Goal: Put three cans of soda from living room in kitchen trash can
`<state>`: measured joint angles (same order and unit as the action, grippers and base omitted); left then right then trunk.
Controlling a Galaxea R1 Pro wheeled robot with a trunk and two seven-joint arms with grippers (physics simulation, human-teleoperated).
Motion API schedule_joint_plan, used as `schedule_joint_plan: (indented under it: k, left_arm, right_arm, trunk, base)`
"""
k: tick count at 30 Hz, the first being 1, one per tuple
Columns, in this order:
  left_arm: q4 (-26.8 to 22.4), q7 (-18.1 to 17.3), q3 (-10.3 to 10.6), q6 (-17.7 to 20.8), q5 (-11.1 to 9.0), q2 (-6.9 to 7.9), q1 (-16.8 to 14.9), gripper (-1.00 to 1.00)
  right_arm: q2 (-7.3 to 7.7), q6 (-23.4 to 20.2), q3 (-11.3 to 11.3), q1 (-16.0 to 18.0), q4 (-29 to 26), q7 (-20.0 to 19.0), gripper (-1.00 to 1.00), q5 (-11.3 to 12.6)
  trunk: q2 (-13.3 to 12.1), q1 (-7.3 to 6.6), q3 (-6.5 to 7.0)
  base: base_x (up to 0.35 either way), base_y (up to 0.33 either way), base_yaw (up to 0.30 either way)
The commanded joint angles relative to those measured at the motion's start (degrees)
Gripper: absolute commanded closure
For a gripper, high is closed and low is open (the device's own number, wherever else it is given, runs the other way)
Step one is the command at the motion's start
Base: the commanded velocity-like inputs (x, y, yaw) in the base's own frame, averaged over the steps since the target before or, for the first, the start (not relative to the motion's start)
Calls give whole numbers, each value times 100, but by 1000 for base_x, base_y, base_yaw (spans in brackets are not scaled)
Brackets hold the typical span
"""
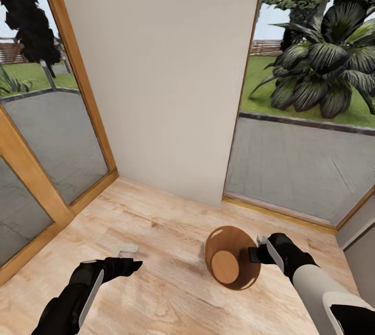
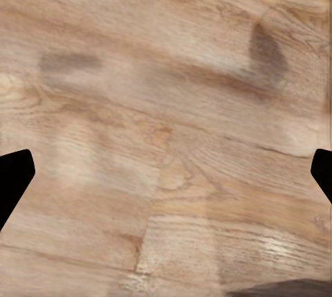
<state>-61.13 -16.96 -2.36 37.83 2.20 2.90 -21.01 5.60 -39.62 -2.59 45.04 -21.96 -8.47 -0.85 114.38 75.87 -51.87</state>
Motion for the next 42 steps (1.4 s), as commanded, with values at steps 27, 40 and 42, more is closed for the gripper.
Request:
schedule_joint_plan:
  k: [27,40,42]
  left_arm:
    - [-11,-106,-415,-726,-25,38,61,-100]
    - [225,-138,-852,-1456,39,69,62,-100]
    - [235,-139,-853,-1468,34,114,62,-100]
  right_arm:
    - [-250,-66,1140,-13,-106,-1129,100,69]
    - [-253,-458,1357,-6,-327,-1210,100,61]
    - [-241,-465,1360,-5,-340,-1247,100,57]
  trunk:
    - [-1084,-594,742]
    - [-1606,-879,1099]
    - [-1686,-923,1154]
  base:
    - [0,0,0]
    - [0,0,0]
    - [0,0,0]
